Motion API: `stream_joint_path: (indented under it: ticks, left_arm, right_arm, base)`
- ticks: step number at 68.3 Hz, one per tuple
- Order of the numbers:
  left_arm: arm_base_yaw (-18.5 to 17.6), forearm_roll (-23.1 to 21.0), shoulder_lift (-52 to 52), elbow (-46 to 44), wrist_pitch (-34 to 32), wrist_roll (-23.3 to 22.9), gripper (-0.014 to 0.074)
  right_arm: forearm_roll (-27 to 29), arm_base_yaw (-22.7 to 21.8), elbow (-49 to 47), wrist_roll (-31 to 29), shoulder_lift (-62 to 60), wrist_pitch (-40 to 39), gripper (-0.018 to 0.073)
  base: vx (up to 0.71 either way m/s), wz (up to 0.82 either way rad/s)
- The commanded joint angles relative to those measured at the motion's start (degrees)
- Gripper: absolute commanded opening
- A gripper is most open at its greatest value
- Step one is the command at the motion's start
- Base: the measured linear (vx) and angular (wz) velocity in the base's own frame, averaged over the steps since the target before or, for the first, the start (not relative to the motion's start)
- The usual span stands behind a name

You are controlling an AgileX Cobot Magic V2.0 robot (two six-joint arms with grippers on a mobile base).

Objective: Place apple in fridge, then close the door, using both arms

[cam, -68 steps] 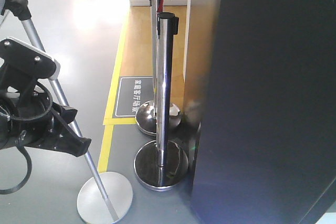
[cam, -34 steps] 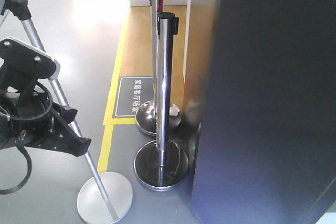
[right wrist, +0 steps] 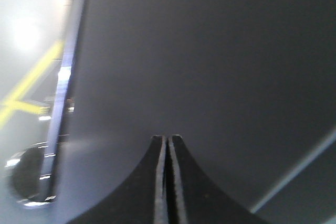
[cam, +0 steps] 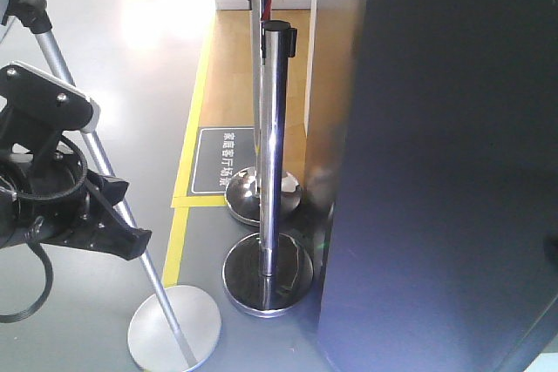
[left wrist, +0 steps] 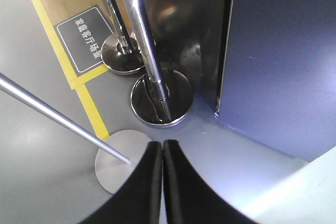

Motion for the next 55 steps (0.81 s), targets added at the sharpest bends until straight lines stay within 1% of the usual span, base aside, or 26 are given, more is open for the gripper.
stream_joint_path:
  ticks: [1,4,7,12,16,24,28,32,35,37,38,41,45,46,50,55]
  left_arm:
    - [0.0,1.0,-1.1,-1.6,-2.7,-0.7,-0.0006]
    - [0.0,1.0,-1.1,-1.6,-2.7,-0.7,-0.0006]
    - [0.0,1.0,-1.1,-1.6,-2.7,-0.7,-0.0006]
    - [0.0,1.0,-1.1,-1.6,-2.7,-0.7,-0.0006]
    - [0.0,1.0,-1.1,-1.6,-2.7,-0.7,-0.0006]
    - [0.0,1.0,-1.1,-1.6,-2.7,-0.7,-0.0006]
    - [0.0,1.0,-1.1,-1.6,-2.7,-0.7,-0.0006]
    - [0.0,1.0,-1.1,-1.6,-2.7,-0.7,-0.0006]
    - [0.0,1.0,-1.1,-1.6,-2.7,-0.7,-0.0006]
    - [0.0,1.0,-1.1,-1.6,-2.7,-0.7,-0.0006]
    - [0.0,1.0,-1.1,-1.6,-2.7,-0.7,-0.0006]
    - [0.0,1.0,-1.1,-1.6,-2.7,-0.7,-0.0006]
    - [0.0,1.0,-1.1,-1.6,-2.7,-0.7,-0.0006]
    - [0.0,1.0,-1.1,-1.6,-2.7,-0.7,-0.0006]
    - [0.0,1.0,-1.1,-1.6,-2.7,-0.7,-0.0006]
    - [0.0,1.0,-1.1,-1.6,-2.7,-0.7,-0.0006]
  right_arm:
    - [-14.7,-0.3,-4.2,10.3,4.2,-0.5,-0.0006]
    - [-19.6,-0.3,-5.1,14.4,6.0,0.6,-0.0006]
    - [-24.1,-0.3,-5.9,16.9,7.7,1.9,-0.0004]
    - [-29.4,-0.3,-7.8,21.5,10.5,4.3,-0.0003]
    - [-30.8,-0.3,-9.7,22.7,12.9,5.3,-0.0003]
    - [-30.7,-0.4,-13.3,22.1,17.3,5.4,-0.0003]
    - [-29.8,-1.4,-15.7,21.7,19.7,5.0,-0.0003]
    - [-27.5,-4.0,-18.0,20.2,22.1,3.3,-0.0003]
    - [-24.7,-6.6,-19.4,18.8,23.9,1.7,-0.0003]
    - [-22.4,-8.6,-20.7,16.9,25.0,-0.2,-0.0003]
    - [-20.4,-9.6,-21.2,16.0,25.5,-1.1,-0.0003]
    - [-16.8,-12.6,-22.5,13.3,26.9,-3.8,-0.0003]
    - [-9.5,-16.8,-24.1,9.3,28.9,-7.4,-0.0003]
    - [-8.7,-17.3,-24.5,8.3,29.2,-8.3,-0.0003]
    - [-1.8,-20.6,-25.8,3.7,31.0,-11.5,-0.0003]
    - [4.7,-23.4,-27.2,-2.0,32.9,-14.2,-0.0003]
  base:
    - [0.00,0.00]
    - [0.00,0.00]
    - [0.00,0.00]
    - [0.00,0.00]
    - [0.00,0.00]
    - [0.00,0.00]
    - [0.00,0.00]
    - [0.00,0.00]
    - [0.00,0.00]
    - [0.00,0.00]
    - [0.00,0.00]
    - [0.00,0.00]
    - [0.00,0.00]
    - [0.00,0.00]
    - [0.00,0.00]
    - [0.00,0.00]
